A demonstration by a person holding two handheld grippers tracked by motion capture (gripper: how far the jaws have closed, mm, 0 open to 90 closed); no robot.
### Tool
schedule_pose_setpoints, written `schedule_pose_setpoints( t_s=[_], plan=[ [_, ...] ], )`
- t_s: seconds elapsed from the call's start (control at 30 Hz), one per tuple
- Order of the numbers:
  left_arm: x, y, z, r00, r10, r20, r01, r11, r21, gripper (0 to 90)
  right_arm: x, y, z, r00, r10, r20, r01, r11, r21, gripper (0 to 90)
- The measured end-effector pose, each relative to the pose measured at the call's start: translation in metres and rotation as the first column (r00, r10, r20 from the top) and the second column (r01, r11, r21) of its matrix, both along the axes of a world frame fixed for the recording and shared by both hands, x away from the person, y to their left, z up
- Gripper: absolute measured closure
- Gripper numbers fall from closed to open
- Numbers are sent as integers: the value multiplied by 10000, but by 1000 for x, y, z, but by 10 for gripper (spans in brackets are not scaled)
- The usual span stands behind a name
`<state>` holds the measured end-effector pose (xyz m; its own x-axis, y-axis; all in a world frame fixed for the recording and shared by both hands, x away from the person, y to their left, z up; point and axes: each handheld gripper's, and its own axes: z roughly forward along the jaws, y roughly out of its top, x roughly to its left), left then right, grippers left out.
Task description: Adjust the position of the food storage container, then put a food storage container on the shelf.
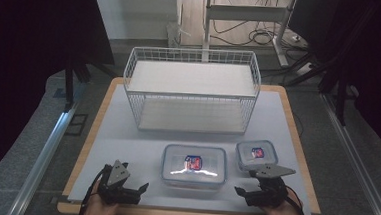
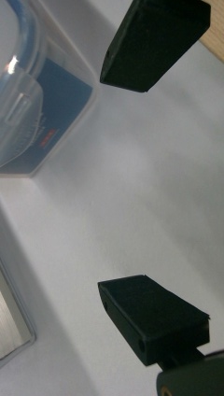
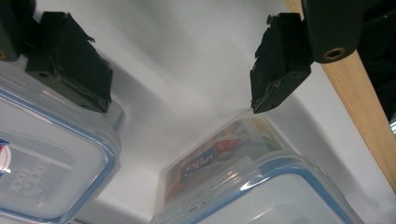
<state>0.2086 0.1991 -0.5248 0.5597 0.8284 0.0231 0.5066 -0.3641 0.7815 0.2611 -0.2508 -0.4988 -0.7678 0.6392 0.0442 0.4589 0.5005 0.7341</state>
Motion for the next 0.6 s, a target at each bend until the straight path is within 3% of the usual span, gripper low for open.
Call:
schedule_pose_setpoints(
  t_s=[0.1, 0.27, 0.53, 0.6],
  plan=[
    [1, 2, -1, 9999, 8, -113, -11, 9996, -277, 43, -1, 1, 0, 10000, 31, 55, -31, 9999, -97, 191],
    [2, 2, 0, 9989, 160, -450, -163, 9998, -67, 61, 0, 1, 1, 9998, -28, 172, 30, 9999, -119, 179],
    [3, 2, -2, 9999, -50, -147, 54, 9997, 246, 68, 2, 2, 2, 9999, -75, 80, 76, 9999, -81, 174],
    [4, 4, -2, 9997, -162, -173, 162, 9999, -21, 70, 2, 2, 2, 9999, -139, -2, 139, 9999, 0, 173]
  ],
)
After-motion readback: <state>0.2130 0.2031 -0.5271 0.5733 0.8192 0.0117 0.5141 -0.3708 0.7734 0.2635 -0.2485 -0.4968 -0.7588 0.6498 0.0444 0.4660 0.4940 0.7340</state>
